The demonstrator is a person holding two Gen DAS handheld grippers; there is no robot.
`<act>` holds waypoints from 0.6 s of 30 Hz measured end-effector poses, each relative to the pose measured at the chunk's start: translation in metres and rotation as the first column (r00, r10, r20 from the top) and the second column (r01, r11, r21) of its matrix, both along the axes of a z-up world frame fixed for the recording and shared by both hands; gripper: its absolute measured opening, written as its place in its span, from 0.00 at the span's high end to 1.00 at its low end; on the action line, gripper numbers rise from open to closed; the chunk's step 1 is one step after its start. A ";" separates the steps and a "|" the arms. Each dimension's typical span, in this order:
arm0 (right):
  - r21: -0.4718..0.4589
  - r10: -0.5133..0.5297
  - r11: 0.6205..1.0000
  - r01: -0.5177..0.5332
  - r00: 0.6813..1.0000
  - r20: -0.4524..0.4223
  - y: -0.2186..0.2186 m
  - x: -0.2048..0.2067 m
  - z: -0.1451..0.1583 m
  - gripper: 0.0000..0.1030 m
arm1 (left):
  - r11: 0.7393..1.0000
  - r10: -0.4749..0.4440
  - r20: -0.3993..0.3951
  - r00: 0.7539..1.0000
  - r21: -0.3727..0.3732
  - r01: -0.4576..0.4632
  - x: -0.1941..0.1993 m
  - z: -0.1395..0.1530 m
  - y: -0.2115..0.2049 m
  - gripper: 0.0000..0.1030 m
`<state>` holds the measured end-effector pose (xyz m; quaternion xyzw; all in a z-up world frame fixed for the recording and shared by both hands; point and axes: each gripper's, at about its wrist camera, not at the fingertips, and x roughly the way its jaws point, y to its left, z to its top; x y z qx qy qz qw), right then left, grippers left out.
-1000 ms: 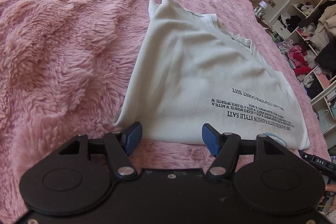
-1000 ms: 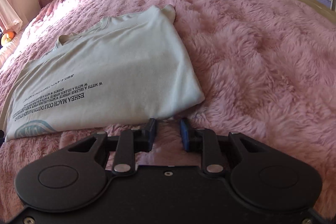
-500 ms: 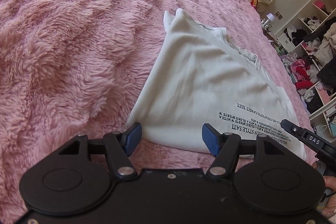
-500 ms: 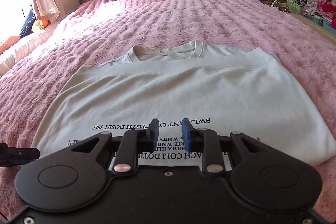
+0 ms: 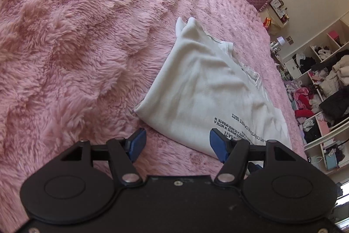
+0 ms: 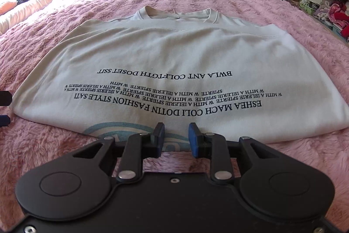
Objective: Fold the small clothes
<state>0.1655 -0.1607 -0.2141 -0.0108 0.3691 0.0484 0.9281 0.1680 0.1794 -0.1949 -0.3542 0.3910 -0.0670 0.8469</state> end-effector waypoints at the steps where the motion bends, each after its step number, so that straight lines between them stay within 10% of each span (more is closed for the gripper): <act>1: 0.005 -0.005 1.000 0.005 1.000 -0.006 0.000 0.001 -0.001 0.76 | 0.999 0.016 0.006 1.000 -0.030 -0.016 -0.005 -0.001 -0.001 0.37; 18: 0.030 -0.006 1.000 0.006 1.000 -0.010 -0.003 0.003 -0.004 0.76 | 0.956 0.291 0.102 0.951 -0.067 -0.285 0.046 -0.038 -0.014 0.37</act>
